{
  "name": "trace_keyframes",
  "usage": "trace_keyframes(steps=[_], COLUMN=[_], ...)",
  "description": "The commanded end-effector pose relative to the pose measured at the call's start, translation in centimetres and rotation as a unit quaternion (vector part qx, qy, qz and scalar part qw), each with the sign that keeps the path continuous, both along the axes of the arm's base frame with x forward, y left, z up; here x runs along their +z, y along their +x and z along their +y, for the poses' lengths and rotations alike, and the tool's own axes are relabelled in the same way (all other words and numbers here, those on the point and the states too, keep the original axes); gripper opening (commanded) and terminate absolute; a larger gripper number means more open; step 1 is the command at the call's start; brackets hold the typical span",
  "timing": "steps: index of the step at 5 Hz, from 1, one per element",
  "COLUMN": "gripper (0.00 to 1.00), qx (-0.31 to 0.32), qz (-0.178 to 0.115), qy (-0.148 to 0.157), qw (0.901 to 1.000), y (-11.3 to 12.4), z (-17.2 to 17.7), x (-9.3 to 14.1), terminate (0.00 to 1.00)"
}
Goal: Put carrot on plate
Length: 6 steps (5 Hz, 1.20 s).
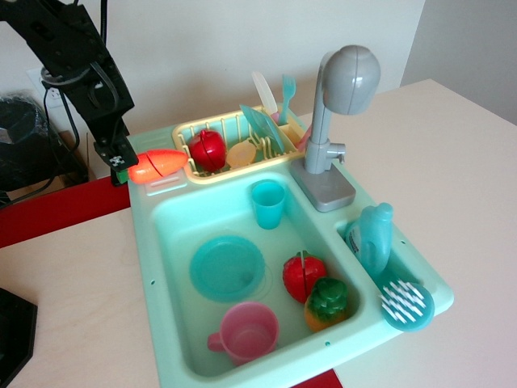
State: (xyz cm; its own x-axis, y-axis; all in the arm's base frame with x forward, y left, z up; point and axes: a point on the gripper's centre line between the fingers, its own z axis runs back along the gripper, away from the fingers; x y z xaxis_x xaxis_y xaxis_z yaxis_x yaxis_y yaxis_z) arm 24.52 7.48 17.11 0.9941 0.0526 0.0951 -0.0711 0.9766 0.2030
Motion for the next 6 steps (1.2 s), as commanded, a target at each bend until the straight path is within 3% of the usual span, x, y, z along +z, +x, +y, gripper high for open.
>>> trace_keyframes(steps=[1,3,6], gripper=[1.0,1.0,1.0], qx=[0.0,0.029,0.039], qz=[0.0,0.012,0.054], qy=[0.0,0.014,0.014], qw=[1.0,0.9994,0.9977], y=[0.0,2.7,2.7], z=[0.0,1.3,1.7], x=[0.0,-0.6,-3.9], terminate=[0.0,0.0,0.0])
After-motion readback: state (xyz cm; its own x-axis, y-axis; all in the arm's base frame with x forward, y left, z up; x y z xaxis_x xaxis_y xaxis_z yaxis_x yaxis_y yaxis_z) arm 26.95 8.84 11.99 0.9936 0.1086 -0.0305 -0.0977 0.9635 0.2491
